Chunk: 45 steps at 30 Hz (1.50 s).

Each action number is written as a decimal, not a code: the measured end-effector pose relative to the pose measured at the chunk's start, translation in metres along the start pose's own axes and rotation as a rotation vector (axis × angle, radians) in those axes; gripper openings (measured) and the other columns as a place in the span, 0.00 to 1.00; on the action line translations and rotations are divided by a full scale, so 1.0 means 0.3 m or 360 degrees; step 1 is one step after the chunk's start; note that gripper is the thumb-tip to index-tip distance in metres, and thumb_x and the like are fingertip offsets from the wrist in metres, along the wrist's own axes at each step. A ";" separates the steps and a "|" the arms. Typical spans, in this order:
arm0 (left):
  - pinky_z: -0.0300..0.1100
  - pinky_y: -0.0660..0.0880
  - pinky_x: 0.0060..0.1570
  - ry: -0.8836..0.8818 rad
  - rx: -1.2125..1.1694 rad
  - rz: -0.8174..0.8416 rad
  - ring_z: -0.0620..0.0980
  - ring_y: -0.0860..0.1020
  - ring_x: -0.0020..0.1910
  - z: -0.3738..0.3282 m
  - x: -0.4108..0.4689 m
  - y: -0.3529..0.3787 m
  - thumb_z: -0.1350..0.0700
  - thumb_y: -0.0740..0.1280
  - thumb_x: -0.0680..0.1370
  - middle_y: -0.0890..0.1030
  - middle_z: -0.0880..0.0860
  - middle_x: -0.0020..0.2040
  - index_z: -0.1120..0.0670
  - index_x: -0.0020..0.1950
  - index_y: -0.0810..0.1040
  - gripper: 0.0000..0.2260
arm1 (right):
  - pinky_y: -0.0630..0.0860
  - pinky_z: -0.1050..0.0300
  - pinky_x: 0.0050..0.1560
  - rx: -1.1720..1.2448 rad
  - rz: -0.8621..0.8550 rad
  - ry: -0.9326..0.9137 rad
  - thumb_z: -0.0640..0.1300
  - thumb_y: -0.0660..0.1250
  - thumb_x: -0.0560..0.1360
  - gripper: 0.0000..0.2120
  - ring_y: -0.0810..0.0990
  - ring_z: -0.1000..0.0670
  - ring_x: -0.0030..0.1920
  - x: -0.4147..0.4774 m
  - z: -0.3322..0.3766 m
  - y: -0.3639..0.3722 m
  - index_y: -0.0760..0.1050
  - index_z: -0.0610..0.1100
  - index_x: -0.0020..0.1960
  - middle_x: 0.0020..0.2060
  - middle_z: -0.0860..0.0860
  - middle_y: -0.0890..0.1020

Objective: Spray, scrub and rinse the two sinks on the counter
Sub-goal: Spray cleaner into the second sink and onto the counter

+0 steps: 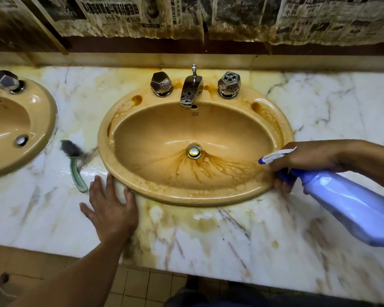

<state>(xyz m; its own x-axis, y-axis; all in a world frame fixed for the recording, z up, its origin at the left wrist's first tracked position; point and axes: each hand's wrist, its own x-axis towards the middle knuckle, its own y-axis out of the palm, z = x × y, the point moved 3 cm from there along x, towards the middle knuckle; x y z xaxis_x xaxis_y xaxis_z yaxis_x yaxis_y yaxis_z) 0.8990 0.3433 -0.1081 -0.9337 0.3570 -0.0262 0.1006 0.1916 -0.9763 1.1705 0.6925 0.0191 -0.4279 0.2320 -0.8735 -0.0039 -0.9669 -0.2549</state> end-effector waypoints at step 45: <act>0.66 0.46 0.78 0.0003 -0.0004 -0.0009 0.55 0.53 0.82 -0.003 0.001 -0.008 0.40 0.53 0.80 0.57 0.53 0.83 0.48 0.81 0.61 0.29 | 0.80 0.48 0.36 -0.0216 0.0407 -0.0059 0.52 0.67 0.81 0.19 0.82 0.37 0.44 0.054 0.011 -0.078 0.82 0.36 0.46 0.45 0.35 0.85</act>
<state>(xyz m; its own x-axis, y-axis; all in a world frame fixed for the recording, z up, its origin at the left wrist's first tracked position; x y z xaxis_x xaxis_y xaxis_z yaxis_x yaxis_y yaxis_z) 0.8990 0.3438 -0.1056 -0.9336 0.3577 -0.0205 0.0965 0.1958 -0.9759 1.1608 0.7186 0.0122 -0.4324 -0.0237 -0.9014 0.2284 -0.9699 -0.0840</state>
